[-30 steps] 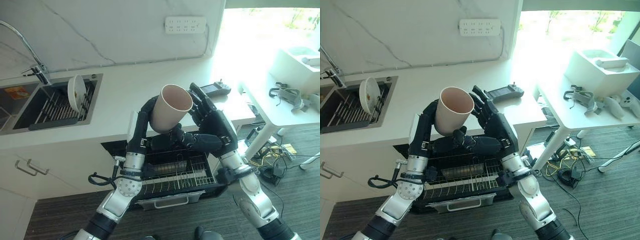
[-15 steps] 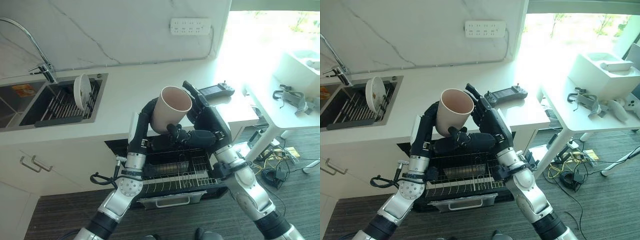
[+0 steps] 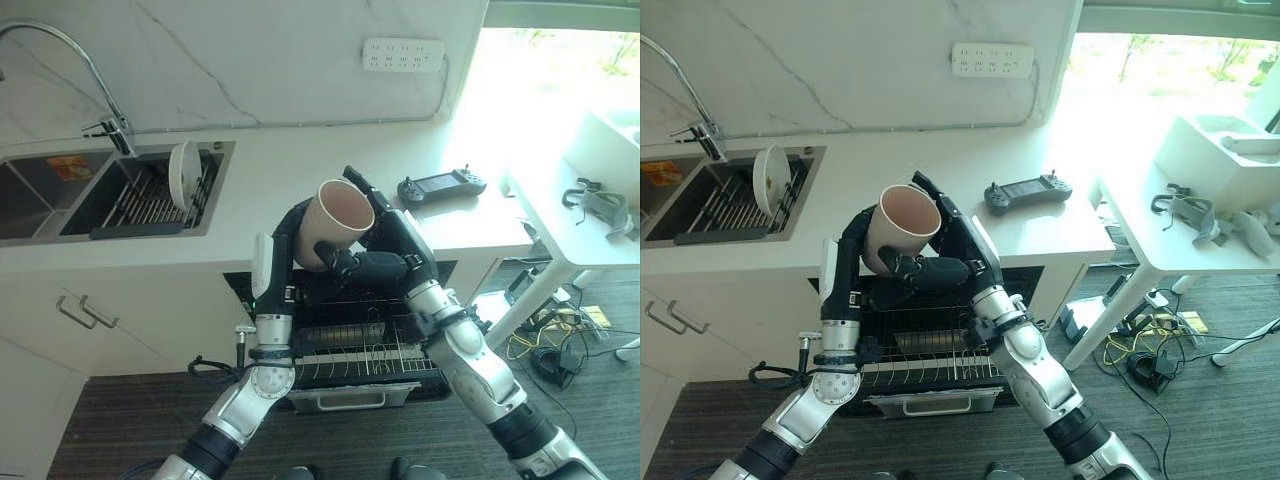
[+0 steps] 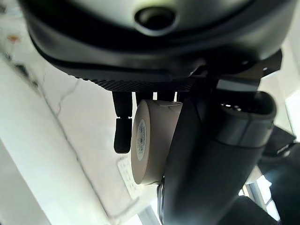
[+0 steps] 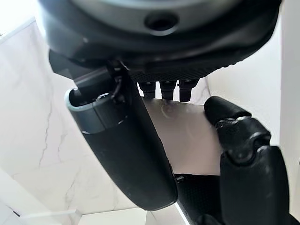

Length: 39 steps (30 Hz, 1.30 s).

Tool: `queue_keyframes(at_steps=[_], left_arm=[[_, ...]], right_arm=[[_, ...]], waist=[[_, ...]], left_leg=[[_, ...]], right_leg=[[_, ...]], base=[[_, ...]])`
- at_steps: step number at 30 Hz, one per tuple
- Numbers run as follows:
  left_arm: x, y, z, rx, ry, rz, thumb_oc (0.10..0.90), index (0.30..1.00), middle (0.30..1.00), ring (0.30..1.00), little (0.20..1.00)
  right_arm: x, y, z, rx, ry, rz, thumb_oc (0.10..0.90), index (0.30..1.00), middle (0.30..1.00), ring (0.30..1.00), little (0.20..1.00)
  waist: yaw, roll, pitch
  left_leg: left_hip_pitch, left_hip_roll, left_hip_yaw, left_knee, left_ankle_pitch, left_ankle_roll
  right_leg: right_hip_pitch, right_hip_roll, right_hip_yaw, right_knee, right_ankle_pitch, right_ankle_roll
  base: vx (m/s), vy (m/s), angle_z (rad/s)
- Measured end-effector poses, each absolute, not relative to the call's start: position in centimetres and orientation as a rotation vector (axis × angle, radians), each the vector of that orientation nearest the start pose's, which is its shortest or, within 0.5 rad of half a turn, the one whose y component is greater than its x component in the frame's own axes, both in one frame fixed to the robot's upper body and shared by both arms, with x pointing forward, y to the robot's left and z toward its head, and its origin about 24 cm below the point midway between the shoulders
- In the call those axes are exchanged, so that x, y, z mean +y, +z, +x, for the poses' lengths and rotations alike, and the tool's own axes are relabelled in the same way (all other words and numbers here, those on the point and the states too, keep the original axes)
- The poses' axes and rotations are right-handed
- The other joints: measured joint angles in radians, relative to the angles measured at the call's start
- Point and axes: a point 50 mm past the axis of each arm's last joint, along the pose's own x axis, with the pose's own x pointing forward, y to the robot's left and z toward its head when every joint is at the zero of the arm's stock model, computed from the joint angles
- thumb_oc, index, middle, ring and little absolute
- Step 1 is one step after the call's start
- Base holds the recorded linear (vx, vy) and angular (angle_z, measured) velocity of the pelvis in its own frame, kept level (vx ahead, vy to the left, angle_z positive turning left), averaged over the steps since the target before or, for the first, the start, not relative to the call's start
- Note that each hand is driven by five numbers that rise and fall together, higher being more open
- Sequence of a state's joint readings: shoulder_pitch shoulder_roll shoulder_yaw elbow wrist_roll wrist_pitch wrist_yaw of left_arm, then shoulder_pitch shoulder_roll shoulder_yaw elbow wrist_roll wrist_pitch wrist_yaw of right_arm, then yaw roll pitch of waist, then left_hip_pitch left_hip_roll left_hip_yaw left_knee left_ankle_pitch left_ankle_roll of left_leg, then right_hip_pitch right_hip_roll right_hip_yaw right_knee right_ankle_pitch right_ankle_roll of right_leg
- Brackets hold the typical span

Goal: Place the dishes in the dishwasher.

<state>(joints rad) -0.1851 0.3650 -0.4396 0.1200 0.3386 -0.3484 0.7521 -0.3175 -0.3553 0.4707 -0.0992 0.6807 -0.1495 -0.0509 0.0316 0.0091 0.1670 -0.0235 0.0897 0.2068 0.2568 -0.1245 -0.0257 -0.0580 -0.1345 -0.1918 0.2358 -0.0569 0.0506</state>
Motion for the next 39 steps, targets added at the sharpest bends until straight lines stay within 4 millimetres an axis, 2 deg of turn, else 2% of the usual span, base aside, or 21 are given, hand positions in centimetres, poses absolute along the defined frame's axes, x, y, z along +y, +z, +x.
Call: queue_keyframes(at_steps=[4, 10, 11, 13, 17, 30, 31, 39], left_arm=[[13.1, 7.8, 25.8, -0.644, 0.236, 0.543, 0.400, 0.300, 0.300, 0.300, 0.300], [13.2, 7.8, 25.9, -0.677, 0.297, 0.551, 0.400, 0.300, 0.300, 0.300, 0.300], [13.1, 7.8, 25.9, -0.678, 0.300, 0.549, 0.400, 0.300, 0.300, 0.300, 0.300], [13.0, 7.6, 26.0, -0.671, 0.302, 0.545, 0.400, 0.300, 0.300, 0.300, 0.300], [12.5, 7.3, 26.0, -0.659, 0.327, 0.520, 0.400, 0.300, 0.300, 0.300, 0.300], [11.7, 7.6, 26.2, -0.657, 0.322, 0.470, 0.400, 0.300, 0.300, 0.300, 0.300], [11.6, 7.7, 26.3, -0.662, 0.320, 0.471, 0.800, 0.900, 0.900, 0.900, 0.900], [10.5, 7.3, 26.1, -0.651, 0.228, 0.488, 0.800, 0.900, 0.900, 0.900, 0.900]], right_arm=[[-7.6, 12.9, 28.1, -0.243, 0.551, 0.328, 0.800, 0.900, 0.900, 0.900, 0.900], [-6.6, 13.4, 28.4, -0.232, 0.567, 0.353, 0.800, 0.900, 0.900, 0.900, 0.900], [-6.5, 13.4, 28.4, -0.232, 0.567, 0.354, 0.584, 0.575, 0.575, 0.575, 0.575], [-6.6, 13.3, 28.4, -0.222, 0.565, 0.353, 0.400, 0.300, 0.300, 0.300, 0.300], [-6.6, 12.6, 28.6, -0.180, 0.537, 0.357, 0.400, 0.300, 0.300, 0.300, 0.300], [-6.7, 12.8, 28.7, -0.200, 0.505, 0.370, 0.400, 0.300, 0.300, 0.300, 0.300], [-6.7, 12.9, 28.7, -0.206, 0.500, 0.373, 0.400, 0.300, 0.300, 0.300, 0.300], [-7.9, 13.3, 29.0, -0.248, 0.280, 0.414, 0.400, 0.300, 0.300, 0.300, 0.300]], waist=[[0.002, -0.012, 0.000], [0.005, -0.012, 0.000], [0.004, -0.012, 0.000], [0.004, -0.012, 0.000], [0.004, -0.013, 0.000], [0.016, -0.014, 0.000], [0.024, -0.014, 0.000], [0.021, -0.014, 0.002]], left_leg=[[-0.010, -0.002, -0.016, 0.007, 0.000, 0.000], [-0.010, -0.003, -0.020, 0.010, -0.001, 0.001], [-0.010, -0.003, -0.020, 0.010, -0.001, 0.002], [-0.010, -0.003, -0.020, 0.011, -0.001, 0.002], [-0.013, -0.002, -0.021, 0.017, -0.003, 0.005], [-0.028, -0.004, -0.036, 0.025, -0.004, 0.006], [-0.028, -0.004, -0.037, 0.024, -0.004, 0.006], [-0.036, -0.009, -0.049, 0.025, -0.004, 0.007]], right_leg=[[0.002, -0.002, -0.010, -0.001, 0.000, 0.000], [0.008, -0.003, -0.011, -0.004, 0.000, 0.000], [0.008, -0.003, -0.011, -0.004, 0.000, 0.000], [0.009, -0.003, -0.011, -0.003, 0.000, 0.000], [0.009, -0.003, -0.011, -0.002, 0.000, 0.000], [0.009, -0.004, -0.022, -0.002, 0.001, 0.002], [0.009, -0.004, -0.023, -0.003, 0.001, 0.002], [0.013, -0.004, -0.037, -0.007, 0.001, 0.002]], base=[[-0.01, -0.010, 0.10], [0.00, 0.000, 0.02], [0.00, 0.000, 0.00], [0.00, 0.000, 0.00], [0.00, 0.000, 0.00], [0.00, -0.004, 0.03], [0.00, 0.000, 0.00], [0.00, 0.004, 0.05]])
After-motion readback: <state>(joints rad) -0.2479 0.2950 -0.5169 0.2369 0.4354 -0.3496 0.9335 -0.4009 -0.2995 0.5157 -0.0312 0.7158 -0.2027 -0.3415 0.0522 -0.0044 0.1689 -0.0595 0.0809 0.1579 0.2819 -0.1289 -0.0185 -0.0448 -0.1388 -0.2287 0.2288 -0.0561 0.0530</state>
